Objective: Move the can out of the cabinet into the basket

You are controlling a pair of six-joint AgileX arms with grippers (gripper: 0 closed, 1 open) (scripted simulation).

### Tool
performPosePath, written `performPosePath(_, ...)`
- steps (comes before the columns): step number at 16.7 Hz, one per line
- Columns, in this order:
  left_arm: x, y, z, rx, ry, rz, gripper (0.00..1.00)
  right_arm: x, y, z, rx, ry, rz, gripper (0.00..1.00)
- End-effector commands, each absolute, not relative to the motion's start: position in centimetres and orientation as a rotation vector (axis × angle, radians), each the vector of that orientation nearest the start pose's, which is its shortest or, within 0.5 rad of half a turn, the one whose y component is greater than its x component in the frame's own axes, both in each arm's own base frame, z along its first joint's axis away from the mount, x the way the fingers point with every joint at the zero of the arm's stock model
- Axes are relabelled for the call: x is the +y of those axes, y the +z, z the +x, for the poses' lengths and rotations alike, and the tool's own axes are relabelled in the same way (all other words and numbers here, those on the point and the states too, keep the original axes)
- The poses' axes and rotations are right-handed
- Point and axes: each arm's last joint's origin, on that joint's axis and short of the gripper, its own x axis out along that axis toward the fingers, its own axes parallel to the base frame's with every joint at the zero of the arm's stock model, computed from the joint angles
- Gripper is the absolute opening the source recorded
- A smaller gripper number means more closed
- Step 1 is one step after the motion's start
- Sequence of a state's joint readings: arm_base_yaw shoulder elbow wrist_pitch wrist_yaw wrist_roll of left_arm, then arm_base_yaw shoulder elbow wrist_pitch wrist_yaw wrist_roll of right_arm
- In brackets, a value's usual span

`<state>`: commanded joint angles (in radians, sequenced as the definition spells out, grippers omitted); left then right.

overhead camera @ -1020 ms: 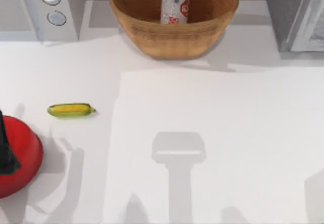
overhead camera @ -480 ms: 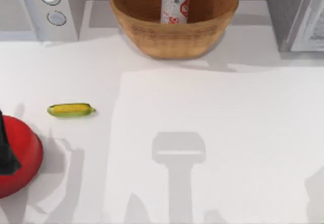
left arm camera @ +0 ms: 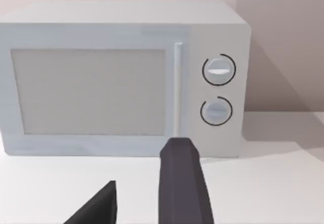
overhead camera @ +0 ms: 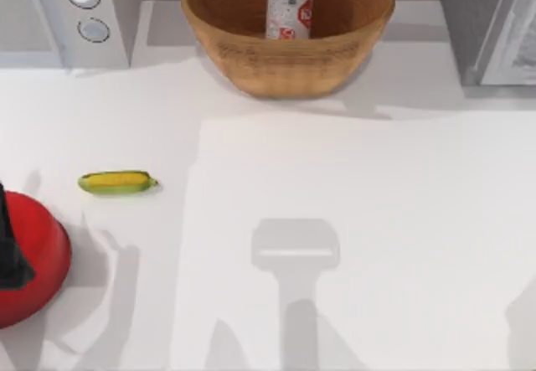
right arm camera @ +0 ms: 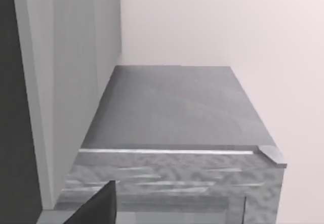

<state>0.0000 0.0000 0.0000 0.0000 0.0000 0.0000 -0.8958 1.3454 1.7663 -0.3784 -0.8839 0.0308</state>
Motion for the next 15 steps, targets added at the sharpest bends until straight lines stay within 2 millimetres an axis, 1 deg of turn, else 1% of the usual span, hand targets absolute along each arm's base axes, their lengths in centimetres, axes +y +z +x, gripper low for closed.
performPosePath(2,-0.1,16.0,10.6,0.000,0.000,0.000,1.00,-16.0,51.7,20.2,-0.017,0.002,-0.010,1.00)
performPosePath(4,-0.1,16.0,10.6,0.000,0.000,0.000,1.00,-13.3,51.7,22.4,-0.017,0.004,-0.006,1.00)
performPosePath(6,-0.1,16.0,10.6,0.000,0.000,0.000,1.00,-9.8,51.7,24.4,-0.015,0.005,-0.002,1.00)
performPosePath(8,-0.1,16.0,10.6,0.000,0.000,0.000,1.00,-5.8,51.6,25.7,-0.012,0.005,0.000,1.00)
performPosePath(9,-0.1,16.0,10.6,0.000,0.000,0.000,1.00,-3.7,51.6,26.0,-0.011,0.005,0.001,1.00)
performPosePath(11,-0.1,16.0,10.6,0.000,0.000,0.000,1.00,0.4,51.6,26.1,-0.009,0.005,0.000,1.00)
performPosePath(13,-0.1,16.0,10.6,0.000,0.000,0.000,1.00,4.0,51.5,25.5,-0.007,0.005,-0.002,1.00)
performPosePath(15,-0.1,16.0,10.6,0.000,0.000,0.000,1.00,6.8,51.4,24.5,-0.006,0.005,-0.004,1.00)
